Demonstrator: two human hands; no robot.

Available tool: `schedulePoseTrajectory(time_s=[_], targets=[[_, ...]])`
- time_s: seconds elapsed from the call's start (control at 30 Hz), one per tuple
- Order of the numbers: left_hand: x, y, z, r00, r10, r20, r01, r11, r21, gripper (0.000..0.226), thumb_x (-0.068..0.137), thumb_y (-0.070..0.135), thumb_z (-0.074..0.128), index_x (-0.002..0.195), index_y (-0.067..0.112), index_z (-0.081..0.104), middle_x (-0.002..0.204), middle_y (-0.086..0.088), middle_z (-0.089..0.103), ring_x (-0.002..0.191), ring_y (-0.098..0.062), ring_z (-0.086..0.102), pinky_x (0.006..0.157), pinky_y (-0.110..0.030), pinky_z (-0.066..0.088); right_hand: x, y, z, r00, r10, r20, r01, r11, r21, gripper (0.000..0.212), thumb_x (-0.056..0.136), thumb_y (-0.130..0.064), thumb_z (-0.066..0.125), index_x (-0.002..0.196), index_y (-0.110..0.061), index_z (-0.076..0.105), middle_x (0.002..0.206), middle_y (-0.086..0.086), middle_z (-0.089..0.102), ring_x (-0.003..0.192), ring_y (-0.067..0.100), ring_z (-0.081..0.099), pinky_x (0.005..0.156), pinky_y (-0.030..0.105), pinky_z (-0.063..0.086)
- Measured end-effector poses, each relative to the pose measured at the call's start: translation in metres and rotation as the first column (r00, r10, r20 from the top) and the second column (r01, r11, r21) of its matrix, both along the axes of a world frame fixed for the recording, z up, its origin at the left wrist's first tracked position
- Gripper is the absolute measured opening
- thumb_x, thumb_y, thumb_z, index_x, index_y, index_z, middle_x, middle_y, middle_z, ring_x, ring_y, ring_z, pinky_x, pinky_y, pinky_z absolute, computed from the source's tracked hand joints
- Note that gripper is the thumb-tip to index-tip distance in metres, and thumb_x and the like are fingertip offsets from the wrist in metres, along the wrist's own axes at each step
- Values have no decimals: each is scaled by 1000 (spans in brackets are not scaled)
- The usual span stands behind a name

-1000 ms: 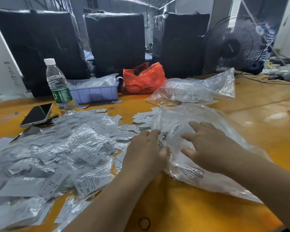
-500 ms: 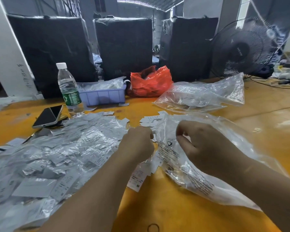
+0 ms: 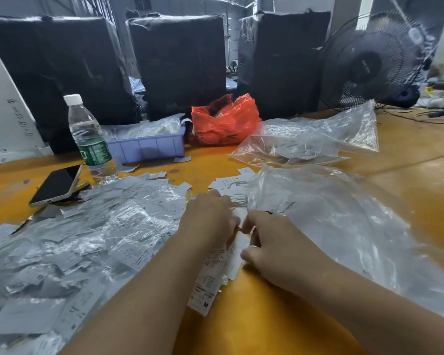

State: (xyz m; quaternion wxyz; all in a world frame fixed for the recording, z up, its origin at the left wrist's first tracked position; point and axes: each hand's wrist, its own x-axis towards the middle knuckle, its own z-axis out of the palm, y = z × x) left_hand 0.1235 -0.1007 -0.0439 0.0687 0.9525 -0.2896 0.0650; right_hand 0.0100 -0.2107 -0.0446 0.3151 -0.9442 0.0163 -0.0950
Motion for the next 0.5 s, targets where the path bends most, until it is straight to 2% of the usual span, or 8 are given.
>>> schedulePoseTrajectory(time_s=[0.07,0.17,0.27,0.37,0.5], targets=[[1,-3,1,1000,-15,20,14,999,37,30,96,35,47,111,18,65,117,-4,58,109,-25,48,93,-39,42,3,0,-1,999,-8,40,10,999,-47,18,88,-24,66,100,-25,53,86,-11,50,79,10,52,67,28,46],[0,-7,-1,990,-59,125,52,997,55,27,95,32,47,101,17,69,106,-3,59,102,-24,48,88,-37,38,5,-1,-3,997,-16,74,20,998,-51,11,90,-23,62,97,-23,54,89,-7,55,80,13,54,73,34,50],[-3,-9,-1,980,-88,177,77,995,67,23,96,27,47,93,14,67,97,-3,57,101,-25,48,86,-37,33,5,-3,-3,996,-28,80,27,1000,12,8,89,-16,61,92,-23,57,84,-7,59,76,11,56,68,31,50],[-6,-11,-1,973,-89,213,75,994,74,20,96,26,48,91,15,65,97,-3,58,99,-25,50,88,-38,33,6,-5,-2,993,-75,96,66,993,94,11,86,-12,60,81,-22,60,76,-8,60,70,7,56,58,23,44],[-7,-9,2,980,-37,193,38,999,0,17,94,30,52,91,17,64,98,-2,60,93,-23,54,87,-38,40,6,-6,0,987,-120,107,97,975,202,13,85,-10,60,81,-21,64,76,-7,62,69,8,59,58,22,44]])
